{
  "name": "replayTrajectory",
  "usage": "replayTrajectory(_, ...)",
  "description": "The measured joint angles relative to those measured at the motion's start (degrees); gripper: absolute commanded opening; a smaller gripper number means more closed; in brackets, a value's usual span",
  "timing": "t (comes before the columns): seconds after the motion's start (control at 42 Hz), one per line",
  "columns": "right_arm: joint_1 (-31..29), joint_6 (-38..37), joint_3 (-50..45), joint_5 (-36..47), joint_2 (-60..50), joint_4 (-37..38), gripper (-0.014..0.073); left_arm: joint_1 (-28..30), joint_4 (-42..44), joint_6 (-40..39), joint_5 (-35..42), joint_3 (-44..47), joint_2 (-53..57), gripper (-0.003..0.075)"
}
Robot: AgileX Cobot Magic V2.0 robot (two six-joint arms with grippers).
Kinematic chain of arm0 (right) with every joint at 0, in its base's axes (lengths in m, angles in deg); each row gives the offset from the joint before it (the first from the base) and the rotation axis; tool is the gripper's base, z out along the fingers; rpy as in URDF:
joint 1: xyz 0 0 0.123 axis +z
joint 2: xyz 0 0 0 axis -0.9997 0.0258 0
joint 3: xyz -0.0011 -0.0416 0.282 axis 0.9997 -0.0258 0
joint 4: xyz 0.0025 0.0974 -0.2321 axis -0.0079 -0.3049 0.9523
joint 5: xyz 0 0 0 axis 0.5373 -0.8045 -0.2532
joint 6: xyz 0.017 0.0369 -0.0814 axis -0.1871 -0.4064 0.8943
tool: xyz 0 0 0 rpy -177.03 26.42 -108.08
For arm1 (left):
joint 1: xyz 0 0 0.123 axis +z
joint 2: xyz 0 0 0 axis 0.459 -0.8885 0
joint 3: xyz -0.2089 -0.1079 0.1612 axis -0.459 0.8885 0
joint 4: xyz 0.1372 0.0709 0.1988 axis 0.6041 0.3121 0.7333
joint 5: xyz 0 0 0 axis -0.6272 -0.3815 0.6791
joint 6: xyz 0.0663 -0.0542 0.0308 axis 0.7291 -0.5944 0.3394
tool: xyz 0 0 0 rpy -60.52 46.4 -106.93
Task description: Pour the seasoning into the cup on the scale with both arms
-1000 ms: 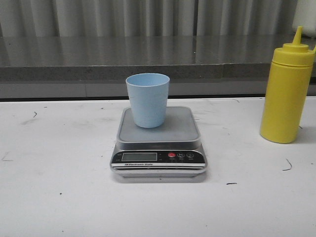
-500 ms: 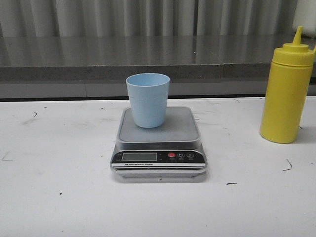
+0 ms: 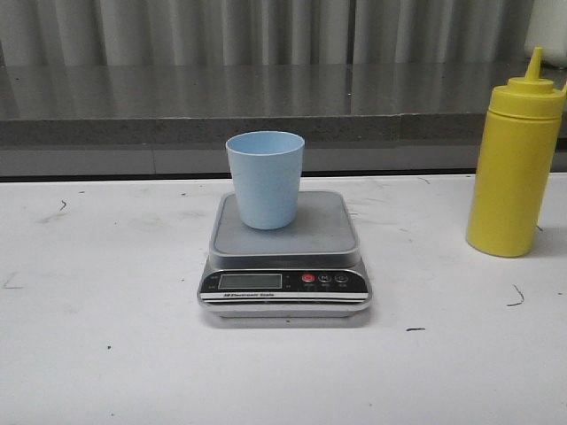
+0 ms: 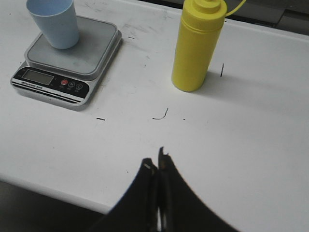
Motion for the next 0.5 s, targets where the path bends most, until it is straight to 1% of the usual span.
replayTrajectory(0.119,0.0,0.0,0.0,0.0,0.0,0.0,-0.0118,0.0,0.0,0.0,0.0,0.1,0.0,-0.0020)
replayTrajectory(0.19,0.0,0.0,0.0,0.0,0.0,0.0,-0.0118,0.0,1.5,0.0,0.8,0.8,0.9,-0.0020)
replayTrajectory(0.262,0.0,0.0,0.0,0.0,0.0,0.0,-0.0118,1.4,2.5,0.0,2.5,2.8,3.2,-0.0020)
replayTrajectory(0.357,0.0,0.0,0.0,0.0,0.0,0.0,-0.0118,5.9,3.5,0.0,8.2,7.9,8.3,-0.0020)
replayTrajectory(0.5,0.0,0.0,0.0,0.0,0.0,0.0,-0.0118,14.6,3.8,0.0,19.3,19.4,19.0,-0.0020)
